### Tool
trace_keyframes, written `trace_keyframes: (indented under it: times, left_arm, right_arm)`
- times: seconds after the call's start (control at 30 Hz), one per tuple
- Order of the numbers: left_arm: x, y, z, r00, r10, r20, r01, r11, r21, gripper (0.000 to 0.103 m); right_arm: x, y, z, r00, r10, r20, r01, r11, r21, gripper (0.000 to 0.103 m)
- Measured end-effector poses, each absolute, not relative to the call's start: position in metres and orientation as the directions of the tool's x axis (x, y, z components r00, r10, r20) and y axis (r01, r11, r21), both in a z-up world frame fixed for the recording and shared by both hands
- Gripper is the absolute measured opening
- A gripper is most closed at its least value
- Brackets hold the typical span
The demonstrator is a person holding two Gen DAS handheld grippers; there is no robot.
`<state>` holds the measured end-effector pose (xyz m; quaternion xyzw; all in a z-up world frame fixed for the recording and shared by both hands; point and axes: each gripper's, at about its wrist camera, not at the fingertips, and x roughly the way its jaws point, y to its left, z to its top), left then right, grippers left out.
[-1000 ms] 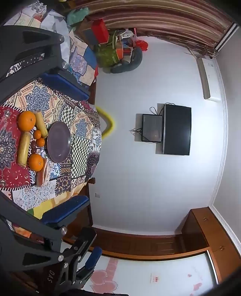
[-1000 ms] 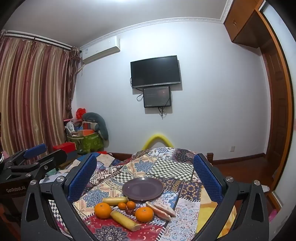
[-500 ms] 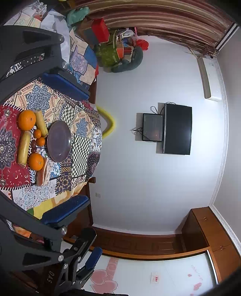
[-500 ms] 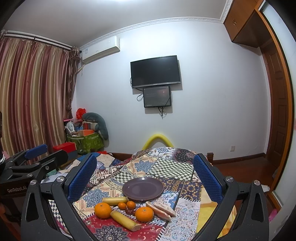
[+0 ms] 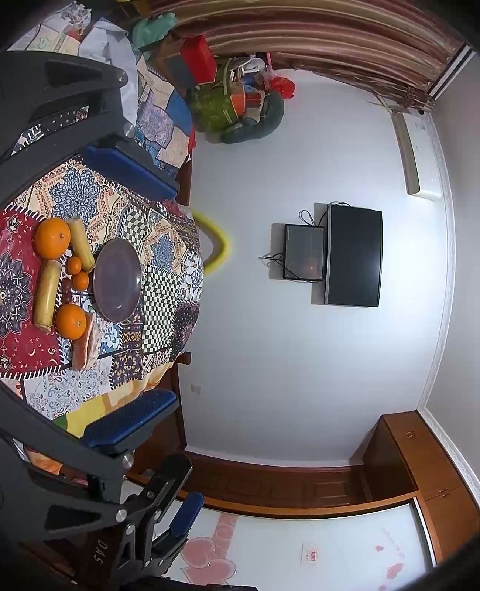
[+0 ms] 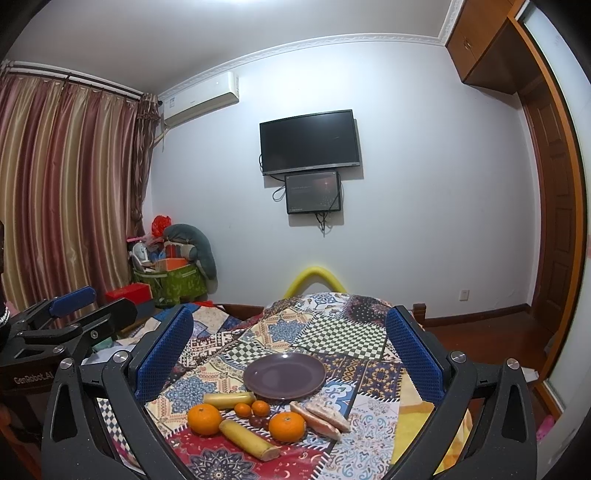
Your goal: Organize fruits
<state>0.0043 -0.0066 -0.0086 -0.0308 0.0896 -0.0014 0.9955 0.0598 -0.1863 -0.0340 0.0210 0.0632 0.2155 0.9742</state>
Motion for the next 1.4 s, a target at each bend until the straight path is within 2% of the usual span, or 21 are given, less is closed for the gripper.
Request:
trace_keyframes:
  times: [1.17,1.4]
  left_arm:
    - [0.0046,-0.0071,-0.0071,0.983,-0.009,-0.183,-0.003,0.998,-0.062,0.103]
    - [0.0073,-0.0036,-0.009,0.982,-0.007,-0.19,-0.003,0.999,-0.054,0.103]
  right_arm:
    - [0.0594,-0.1837,-0.0353,0.898,0.423,-0.118,-0.418,0.906,0.071,0.103]
    - [0.0648,-0.1824,-0.0438,0.891,0.432,-0.142,-0.425,0.902,0.078,0.103]
